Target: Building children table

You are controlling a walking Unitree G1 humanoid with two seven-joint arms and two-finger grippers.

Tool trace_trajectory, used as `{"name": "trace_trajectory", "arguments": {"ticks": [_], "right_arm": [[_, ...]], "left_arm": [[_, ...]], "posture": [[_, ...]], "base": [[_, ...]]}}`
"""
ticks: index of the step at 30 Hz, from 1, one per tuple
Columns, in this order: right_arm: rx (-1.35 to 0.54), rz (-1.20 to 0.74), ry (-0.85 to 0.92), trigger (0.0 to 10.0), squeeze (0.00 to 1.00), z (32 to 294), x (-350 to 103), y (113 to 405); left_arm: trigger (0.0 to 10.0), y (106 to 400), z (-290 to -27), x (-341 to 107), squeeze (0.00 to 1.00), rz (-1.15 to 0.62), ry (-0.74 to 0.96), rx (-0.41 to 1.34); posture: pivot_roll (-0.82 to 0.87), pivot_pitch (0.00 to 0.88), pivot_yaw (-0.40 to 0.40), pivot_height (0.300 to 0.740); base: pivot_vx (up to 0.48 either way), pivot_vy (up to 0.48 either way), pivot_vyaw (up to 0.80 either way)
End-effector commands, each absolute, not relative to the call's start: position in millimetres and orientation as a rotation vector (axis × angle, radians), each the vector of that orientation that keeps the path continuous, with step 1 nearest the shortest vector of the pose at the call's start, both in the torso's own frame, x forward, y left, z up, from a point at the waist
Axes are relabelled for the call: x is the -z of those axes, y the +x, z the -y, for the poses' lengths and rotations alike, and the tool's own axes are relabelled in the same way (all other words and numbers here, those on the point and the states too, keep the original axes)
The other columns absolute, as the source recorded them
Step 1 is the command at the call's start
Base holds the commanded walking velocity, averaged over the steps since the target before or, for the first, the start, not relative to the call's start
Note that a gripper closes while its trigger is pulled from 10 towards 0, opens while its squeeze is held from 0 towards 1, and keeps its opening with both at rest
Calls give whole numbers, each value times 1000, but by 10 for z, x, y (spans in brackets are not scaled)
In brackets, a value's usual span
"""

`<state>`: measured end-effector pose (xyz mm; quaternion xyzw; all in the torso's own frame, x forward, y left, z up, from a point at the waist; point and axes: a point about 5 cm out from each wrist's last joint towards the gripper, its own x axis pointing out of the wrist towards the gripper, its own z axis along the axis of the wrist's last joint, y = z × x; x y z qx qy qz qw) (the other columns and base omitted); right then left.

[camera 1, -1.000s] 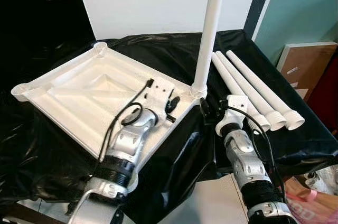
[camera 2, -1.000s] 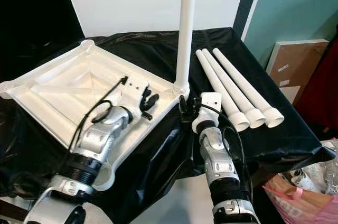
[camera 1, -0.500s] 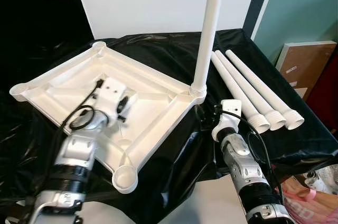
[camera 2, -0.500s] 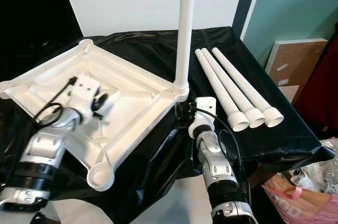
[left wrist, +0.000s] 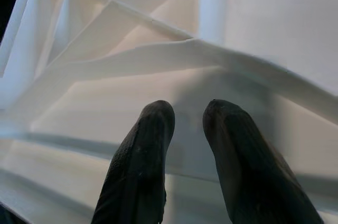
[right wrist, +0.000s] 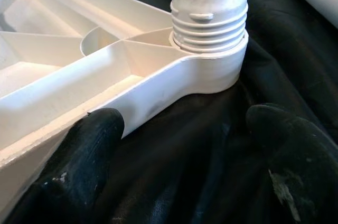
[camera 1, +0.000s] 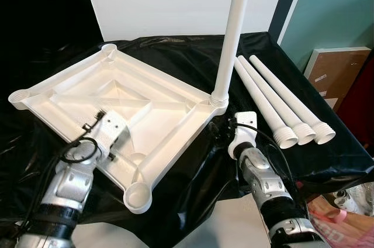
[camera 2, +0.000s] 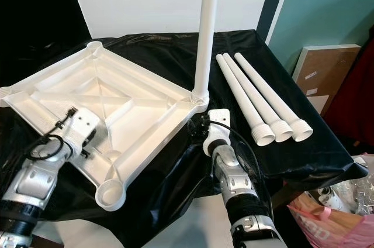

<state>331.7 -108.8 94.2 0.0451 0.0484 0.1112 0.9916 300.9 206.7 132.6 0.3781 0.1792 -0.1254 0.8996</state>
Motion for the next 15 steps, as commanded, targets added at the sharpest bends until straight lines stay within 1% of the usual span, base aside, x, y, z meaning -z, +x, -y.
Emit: {"name": "trace_trajectory", "arguments": {"ticks": [1, 3, 4, 5, 7, 8, 11, 14, 15], "right_arm": [[-232, -118, 95, 10000, 0, 1060, -912, 3327], [-242, -123, 100, 10000, 0, 1038, -925, 3357], [-245, -126, 102, 10000, 0, 1035, -930, 3374], [-245, -126, 102, 10000, 0, 1035, -930, 3374], [-245, -133, 108, 10000, 0, 1039, -938, 3412], [-245, -133, 108, 10000, 0, 1039, -938, 3412], [-247, -142, 108, 10000, 0, 1055, -950, 3459], [-245, -147, 105, 10000, 0, 1065, -950, 3476], [-246, -146, 103, 10000, 0, 1076, -960, 3493]], "left_arm": [[10000, 2947, -2011, -1266, 0, -402, 810, 317], [10000, 2849, -1901, -1208, 0, -419, 837, 415], [10000, 2797, -1823, -1180, 0, -429, 823, 473], [10000, 2797, -1823, -1180, 0, -429, 823, 473], [10000, 2715, -1666, -1144, 0, -444, 759, 565], [10000, 2715, -1666, -1144, 0, -444, 759, 565], [10000, 2649, -1442, -1095, 0, -446, 678, 653], [10000, 2626, -1368, -1074, 0, -443, 665, 685], [10000, 2614, -1291, -1054, 0, -441, 626, 698]], "posture": [[38, 12, -50, 740], [41, 8, -50, 740], [43, 6, -51, 740], [43, 6, -51, 740], [44, 4, -52, 740], [44, 4, -52, 740], [42, 3, -54, 740], [39, 3, -56, 740], [37, 3, -56, 740]], "base": [[0, 0, 0], [0, 0, 0], [0, 0, 0], [0, 0, 0], [0, 0, 0], [0, 0, 0], [0, 0, 0], [0, 0, 0], [0, 0, 0]]}}
